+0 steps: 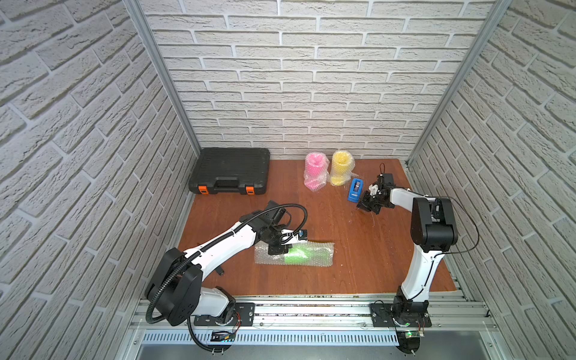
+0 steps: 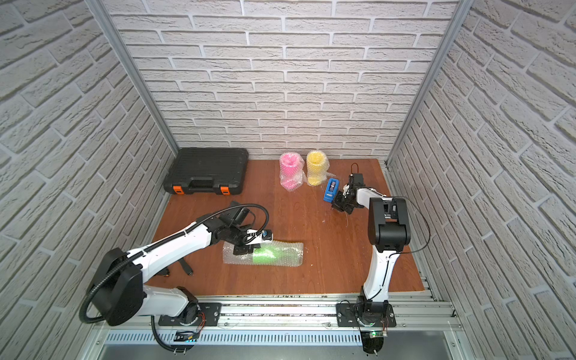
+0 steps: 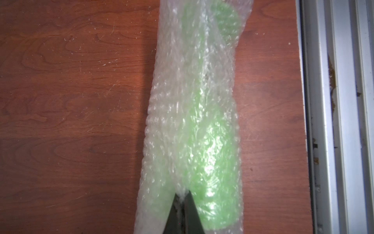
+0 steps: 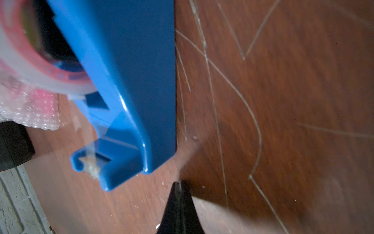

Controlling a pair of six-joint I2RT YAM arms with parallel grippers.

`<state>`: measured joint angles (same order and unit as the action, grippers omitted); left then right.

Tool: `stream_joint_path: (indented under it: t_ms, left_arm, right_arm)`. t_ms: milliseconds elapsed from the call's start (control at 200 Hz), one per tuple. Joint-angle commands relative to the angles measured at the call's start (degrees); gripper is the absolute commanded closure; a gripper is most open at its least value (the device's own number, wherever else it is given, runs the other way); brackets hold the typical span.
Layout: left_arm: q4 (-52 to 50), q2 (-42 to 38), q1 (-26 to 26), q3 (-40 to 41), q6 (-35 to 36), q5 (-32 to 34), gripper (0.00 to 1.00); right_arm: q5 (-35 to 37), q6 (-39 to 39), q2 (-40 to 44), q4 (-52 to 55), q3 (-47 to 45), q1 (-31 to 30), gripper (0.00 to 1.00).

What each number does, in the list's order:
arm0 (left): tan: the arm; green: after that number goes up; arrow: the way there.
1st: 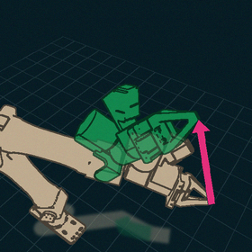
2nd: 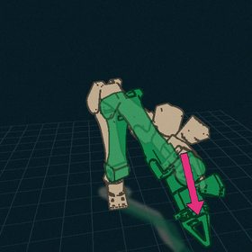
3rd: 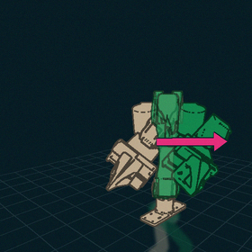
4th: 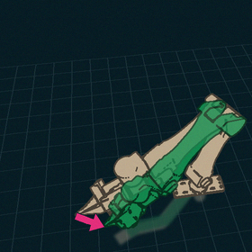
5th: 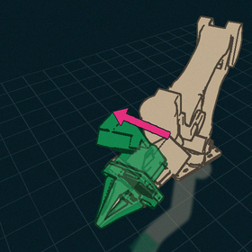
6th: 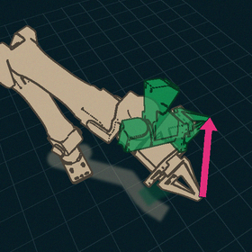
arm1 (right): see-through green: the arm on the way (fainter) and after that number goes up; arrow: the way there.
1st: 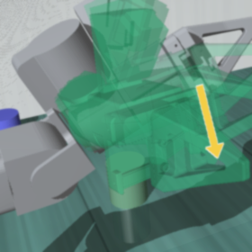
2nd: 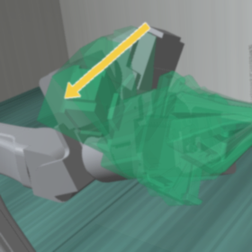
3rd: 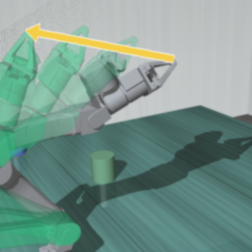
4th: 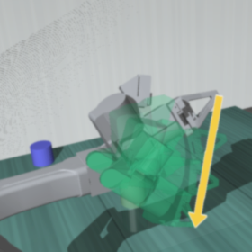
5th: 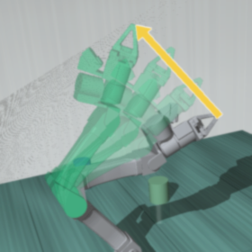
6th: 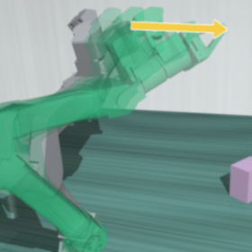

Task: Wrap wine glasses in bubble wrap
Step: Tear off the tape using the Tape Cutter.

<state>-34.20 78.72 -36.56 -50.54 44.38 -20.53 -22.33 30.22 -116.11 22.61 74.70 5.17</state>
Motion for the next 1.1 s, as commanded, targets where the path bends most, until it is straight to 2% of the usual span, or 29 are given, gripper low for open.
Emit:
stream_joint_path:
  t_ms: [0,120,305,685,870,995,1095]
  left_arm:
    - [-5.6,2.3,-0.3,1.3,0.7,2.4,0.95]
    - [-5.8,2.4,-0.3,1.1,0.7,2.3,0.95]
    - [-5.7,2.4,-0.3,1.2,0.8,2.1,0.95]
    - [-5.5,2.5,-0.3,0.9,0.6,1.7,0.95]
    - [-4.9,2.7,-0.3,1.0,0.6,1.6,0.95]
    - [-4.7,2.7,-0.3,1.1,0.5,1.5,0.95]
    - [-4.6,2.7,-0.3,1.2,0.4,1.2,0.95]
  right_arm:
    - [6.1,-0.4,-0.5,6.1,-2.8,0.0,0.97]
    - [4.4,-1.7,2.4,3.2,-4.1,-0.5,0.97]
    - [1.2,-5.4,11.6,2.9,-4.6,-2.5,0.97]
    - [2.6,-10.2,28.3,11.4,-5.8,-9.9,0.97]
    - [3.4,-10.1,36.0,16.8,-6.3,-14.7,0.97]
    - [0.6,-11.1,41.6,18.2,-7.5,-18.4,0.97]
    - [-4.7,-11.3,45.8,17.6,-9.7,-21.3,0.97]
